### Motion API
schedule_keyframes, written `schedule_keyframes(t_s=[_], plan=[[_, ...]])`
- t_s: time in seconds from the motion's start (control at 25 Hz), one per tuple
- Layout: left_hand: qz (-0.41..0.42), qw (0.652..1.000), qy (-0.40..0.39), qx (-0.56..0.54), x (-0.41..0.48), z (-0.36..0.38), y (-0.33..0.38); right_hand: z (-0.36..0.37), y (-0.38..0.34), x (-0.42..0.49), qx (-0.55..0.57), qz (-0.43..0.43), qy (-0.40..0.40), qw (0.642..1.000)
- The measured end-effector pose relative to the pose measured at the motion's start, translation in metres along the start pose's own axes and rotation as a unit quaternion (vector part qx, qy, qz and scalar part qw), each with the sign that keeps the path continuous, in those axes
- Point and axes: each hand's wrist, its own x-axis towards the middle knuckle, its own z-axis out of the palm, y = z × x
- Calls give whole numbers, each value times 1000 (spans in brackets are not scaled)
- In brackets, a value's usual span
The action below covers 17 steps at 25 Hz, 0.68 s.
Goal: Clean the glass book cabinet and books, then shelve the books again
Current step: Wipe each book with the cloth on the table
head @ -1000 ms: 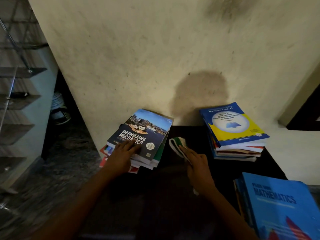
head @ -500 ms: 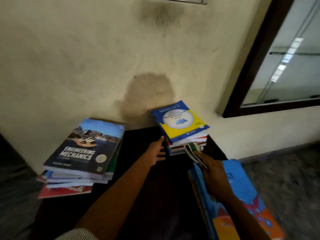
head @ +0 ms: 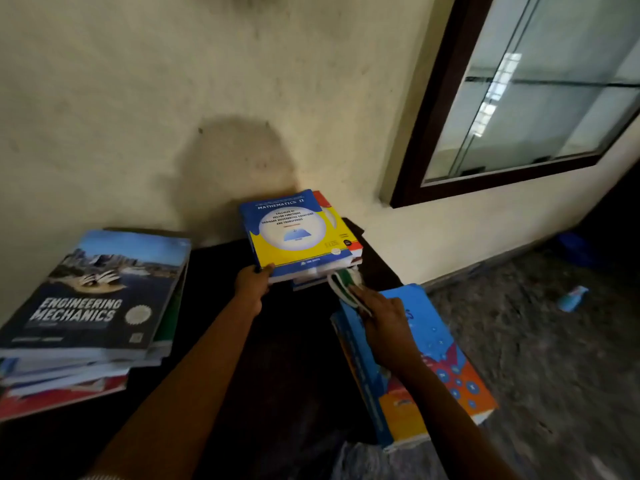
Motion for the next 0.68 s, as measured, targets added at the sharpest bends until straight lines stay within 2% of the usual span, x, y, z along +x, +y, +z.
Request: schedule_keyframes(t_s=[0.12, 0.28, 0.4, 0.56, 0.68], plan=[[-56, 990, -55, -120, -50, -33, -37, -4, -16, 3, 72, -51, 7, 996], [-105, 964, -23, -244, -122, -87, -97, 15, -36, 0, 115, -69, -48, 990], [-116, 962, 1, -247, -162, -120, -124, 34, -54, -9, 127, -99, -122, 979], [-150, 965, 80, -200, -190, -157, -155, 58, -67, -25, 99, -131, -199, 966], [-157, 946, 130, -251, -200, -166, -173, 93, -65, -23, 69, -181, -225, 955]])
